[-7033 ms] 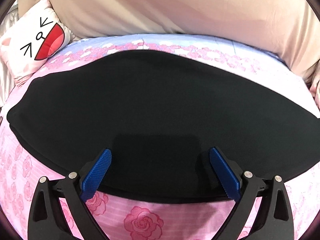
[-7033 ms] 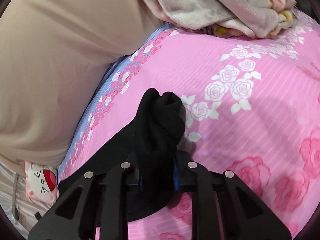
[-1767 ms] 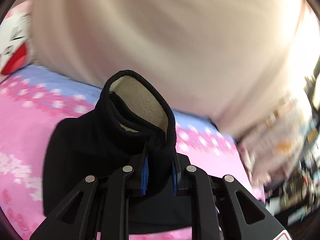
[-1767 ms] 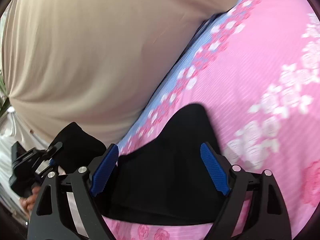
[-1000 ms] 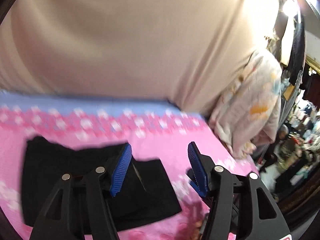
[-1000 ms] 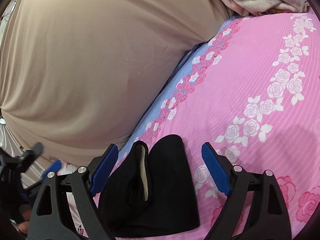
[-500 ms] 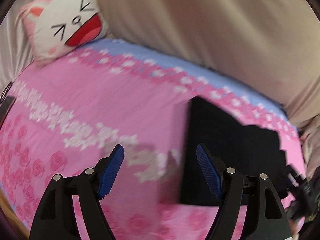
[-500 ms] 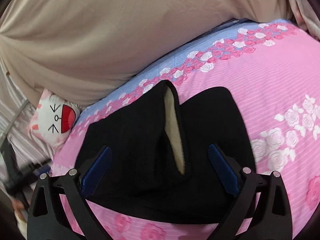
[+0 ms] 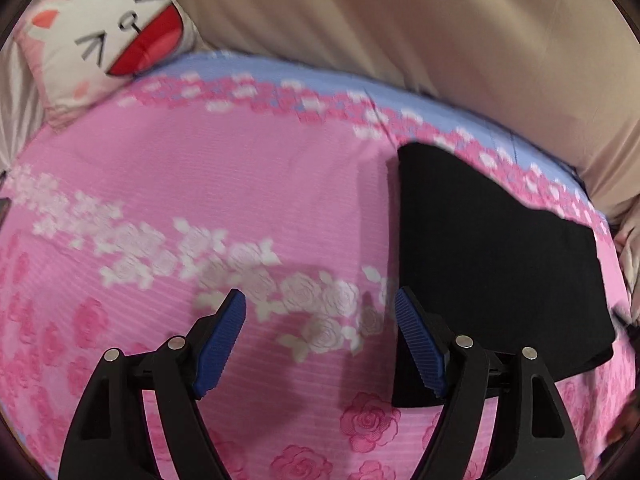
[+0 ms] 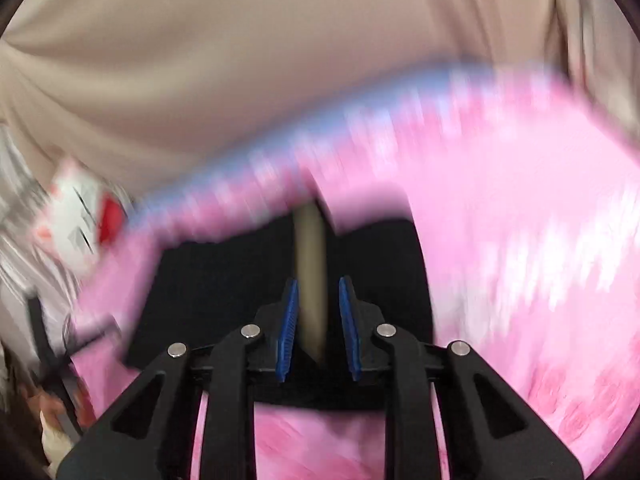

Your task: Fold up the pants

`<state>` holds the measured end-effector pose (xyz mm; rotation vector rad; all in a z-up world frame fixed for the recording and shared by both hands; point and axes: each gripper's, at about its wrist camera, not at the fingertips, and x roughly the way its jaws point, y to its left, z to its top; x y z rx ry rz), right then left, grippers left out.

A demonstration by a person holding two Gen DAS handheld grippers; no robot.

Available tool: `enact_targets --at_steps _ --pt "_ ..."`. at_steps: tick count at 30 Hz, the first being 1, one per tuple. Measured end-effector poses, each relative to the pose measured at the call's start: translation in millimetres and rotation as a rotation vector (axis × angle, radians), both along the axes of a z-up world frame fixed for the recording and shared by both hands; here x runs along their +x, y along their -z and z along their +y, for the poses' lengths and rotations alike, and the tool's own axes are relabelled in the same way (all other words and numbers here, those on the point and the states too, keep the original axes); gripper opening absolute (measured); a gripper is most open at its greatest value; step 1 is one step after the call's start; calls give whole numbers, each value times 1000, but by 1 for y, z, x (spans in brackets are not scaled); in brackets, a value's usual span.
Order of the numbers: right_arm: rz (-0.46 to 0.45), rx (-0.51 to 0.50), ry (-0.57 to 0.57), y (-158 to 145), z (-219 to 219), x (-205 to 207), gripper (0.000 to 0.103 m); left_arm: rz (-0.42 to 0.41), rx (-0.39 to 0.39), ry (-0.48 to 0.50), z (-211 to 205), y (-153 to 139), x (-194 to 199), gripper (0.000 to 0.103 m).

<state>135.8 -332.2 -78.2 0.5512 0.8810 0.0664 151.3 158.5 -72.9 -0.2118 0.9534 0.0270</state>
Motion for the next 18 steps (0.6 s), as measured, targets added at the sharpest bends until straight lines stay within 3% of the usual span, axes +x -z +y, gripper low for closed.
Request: enact_targets --at_steps 1,3,5,7,10,14,16,18 --pt "-52 68 30 -3 -6 -12 17 15 -1 4 -2 3 3 74" --pt "-109 92 58 -17 -9 -24 26 5 -2 2 -2 1 2 74" --pt "-163 118 45 -31 -9 -24 61 -20 -7 -5 -1 -4 1 74" --pt "-167 119 -15 -39 1 -9 78 -25 -8 0 -3 -8 4 74" --pt "-152 84 -90 -40 21 18 79 -19 41 12 -16 -11 7 74" --pt "-60 58 -108 -16 38 50 80 -34 105 43 -34 -19 5 76" --pt "-75 49 -117 -12 45 49 81 -36 146 55 -43 -20 3 77" --pt "-93 4 -161 -16 58 49 69 -32 174 64 -47 -19 2 77"
